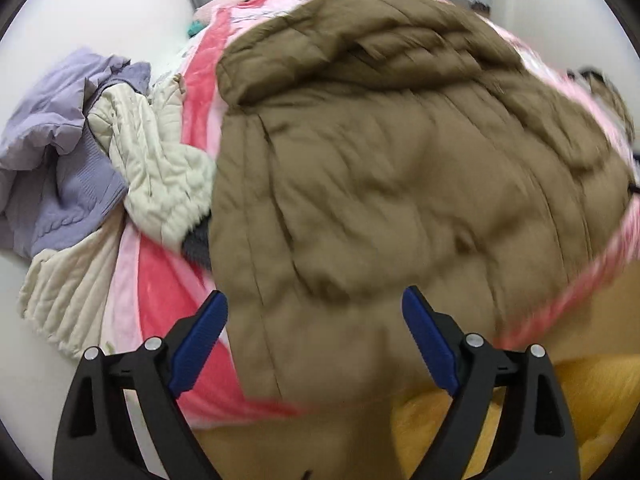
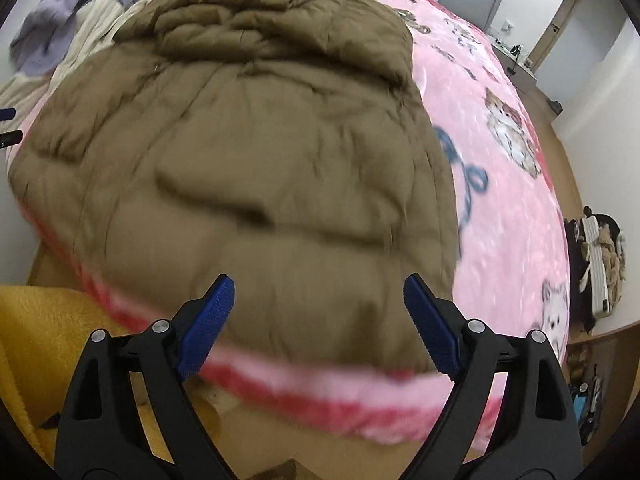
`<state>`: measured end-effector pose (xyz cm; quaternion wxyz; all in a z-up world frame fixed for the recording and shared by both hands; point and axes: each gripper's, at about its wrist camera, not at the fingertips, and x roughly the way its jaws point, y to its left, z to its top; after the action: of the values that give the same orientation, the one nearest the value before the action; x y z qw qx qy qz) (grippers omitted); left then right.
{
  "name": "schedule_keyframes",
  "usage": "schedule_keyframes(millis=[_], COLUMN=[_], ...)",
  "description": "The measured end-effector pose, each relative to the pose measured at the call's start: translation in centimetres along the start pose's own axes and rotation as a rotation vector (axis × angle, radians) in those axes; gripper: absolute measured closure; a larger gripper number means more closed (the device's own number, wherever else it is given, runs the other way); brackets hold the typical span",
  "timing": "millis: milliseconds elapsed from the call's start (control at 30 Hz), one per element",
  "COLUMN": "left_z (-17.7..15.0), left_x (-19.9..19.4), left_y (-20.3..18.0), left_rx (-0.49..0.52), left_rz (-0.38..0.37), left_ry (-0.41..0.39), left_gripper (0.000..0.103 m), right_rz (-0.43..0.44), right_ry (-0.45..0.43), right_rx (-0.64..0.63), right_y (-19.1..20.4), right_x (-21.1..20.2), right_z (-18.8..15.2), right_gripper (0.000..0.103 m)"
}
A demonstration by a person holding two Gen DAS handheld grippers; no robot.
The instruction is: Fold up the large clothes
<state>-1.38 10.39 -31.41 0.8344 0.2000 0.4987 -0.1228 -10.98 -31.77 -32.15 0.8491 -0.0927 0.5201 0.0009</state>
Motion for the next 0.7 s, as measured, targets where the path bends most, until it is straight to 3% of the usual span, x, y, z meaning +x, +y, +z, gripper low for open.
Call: schedule_keyframes(millis=[200, 400, 467, 700], left_z=[-5.1, -8.5, -9.1, -8.5], left_x=[-0.6, 1.6, 2.5, 5.9], left_y=[-3.8, -4.5, -4.2, -1.4], left_rx=[0.165, 0.302, 0.36, 0.488], left_rz=[0.145, 0.253, 0.314, 0.362], left_ry=[0.01, 0.044, 0.021, -0.008], left_gripper=[0.012, 0.012, 0.012, 0.013], right_rz=[-0.052, -0.175, -0.197, -0.261], right_ry=[0.009, 0.008, 0.011, -0.004], right_rx=[0.01, -0.023, -0.034, -0.115], right_y=[-1.4, -3.0, -3.4, -3.0], right_x=[-0.1, 0.4, 1.1, 3.7], right_z=[-4.5, -7.4, -7.9, -8.0], right_gripper=[0.016, 0.016, 0.016, 0.017])
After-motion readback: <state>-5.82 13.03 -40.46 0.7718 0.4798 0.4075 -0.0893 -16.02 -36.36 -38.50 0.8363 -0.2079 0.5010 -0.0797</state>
